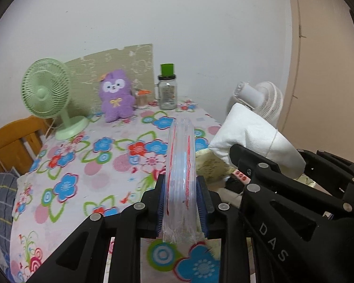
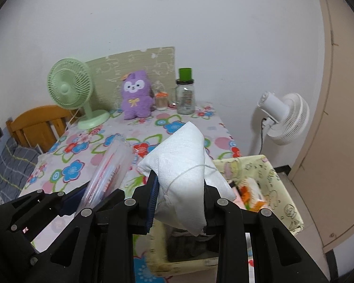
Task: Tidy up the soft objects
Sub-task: 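Lift the cloth and bag and carry them over the yellow box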
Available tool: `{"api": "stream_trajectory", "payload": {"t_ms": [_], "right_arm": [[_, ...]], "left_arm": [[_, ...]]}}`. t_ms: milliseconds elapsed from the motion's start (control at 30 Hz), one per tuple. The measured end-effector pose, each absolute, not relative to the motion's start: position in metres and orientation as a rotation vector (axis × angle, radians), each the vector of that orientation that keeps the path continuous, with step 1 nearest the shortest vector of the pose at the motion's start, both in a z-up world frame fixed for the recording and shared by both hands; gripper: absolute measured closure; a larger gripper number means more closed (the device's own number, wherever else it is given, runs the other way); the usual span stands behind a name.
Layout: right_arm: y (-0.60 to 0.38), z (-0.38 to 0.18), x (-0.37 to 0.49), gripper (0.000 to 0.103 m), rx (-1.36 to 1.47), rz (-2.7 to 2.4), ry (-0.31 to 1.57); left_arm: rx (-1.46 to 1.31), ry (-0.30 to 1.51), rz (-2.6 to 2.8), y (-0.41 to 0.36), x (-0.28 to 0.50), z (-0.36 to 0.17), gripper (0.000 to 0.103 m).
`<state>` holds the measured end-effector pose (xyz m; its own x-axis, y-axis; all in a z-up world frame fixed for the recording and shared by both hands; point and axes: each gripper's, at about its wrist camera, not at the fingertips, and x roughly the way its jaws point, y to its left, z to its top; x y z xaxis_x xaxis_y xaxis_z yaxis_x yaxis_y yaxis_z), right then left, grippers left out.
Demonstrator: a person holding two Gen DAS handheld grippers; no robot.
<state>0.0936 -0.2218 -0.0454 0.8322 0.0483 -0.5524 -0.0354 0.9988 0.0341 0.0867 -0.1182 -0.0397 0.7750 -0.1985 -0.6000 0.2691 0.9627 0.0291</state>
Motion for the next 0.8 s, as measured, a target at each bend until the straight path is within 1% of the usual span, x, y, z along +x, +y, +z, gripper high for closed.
{"api": "stream_trajectory", "payload": {"t_ms": [233, 267, 300, 433, 467, 533, 567, 600, 667, 733, 800], "right_arm": [[-0.253, -0.052, 0.1, 0.071, 0.045, 0.006, 0.59], [-0.257, -0.053, 0.101, 0.071, 0.05, 0.004, 0.593], [-0.26, -0.054, 0.103, 0.07, 0.056, 0.005, 0.596], [-0.275, -0.058, 0.108, 0.07, 0.076, 0.006, 0.6], [-0.278, -0.059, 0.109, 0.07, 0.076, 0.001, 0.602], [-0.282, -0.062, 0.113, 0.07, 0.08, -0.006, 0.609], [-0.285, -0.064, 0.115, 0.07, 0.085, -0.008, 0.614], [-0.288, -0.067, 0.117, 0.07, 0.09, -0.011, 0.62], [-0.292, -0.07, 0.12, 0.07, 0.099, -0.01, 0.628], [-0.294, -0.074, 0.124, 0.07, 0.106, -0.003, 0.637], [-0.294, -0.076, 0.126, 0.069, 0.11, 0.004, 0.642]], "left_arm": [[0.132, 0.646, -0.303, -0.149, 0.096, -0.046, 0.077], [0.13, 0.649, -0.315, -0.153, 0.098, -0.047, 0.077], [0.125, 0.646, -0.325, -0.156, 0.099, -0.048, 0.072], [0.113, 0.655, -0.358, -0.168, 0.104, -0.051, 0.07], [0.116, 0.657, -0.358, -0.171, 0.106, -0.052, 0.068], [0.126, 0.672, -0.357, -0.177, 0.11, -0.057, 0.063], [0.132, 0.678, -0.354, -0.18, 0.112, -0.058, 0.055], [0.142, 0.688, -0.349, -0.182, 0.113, -0.061, 0.042], [0.164, 0.701, -0.328, -0.185, 0.117, -0.063, 0.027], [0.175, 0.696, -0.324, -0.186, 0.117, -0.064, 0.024], [0.183, 0.702, -0.322, -0.186, 0.119, -0.065, 0.018]]}}
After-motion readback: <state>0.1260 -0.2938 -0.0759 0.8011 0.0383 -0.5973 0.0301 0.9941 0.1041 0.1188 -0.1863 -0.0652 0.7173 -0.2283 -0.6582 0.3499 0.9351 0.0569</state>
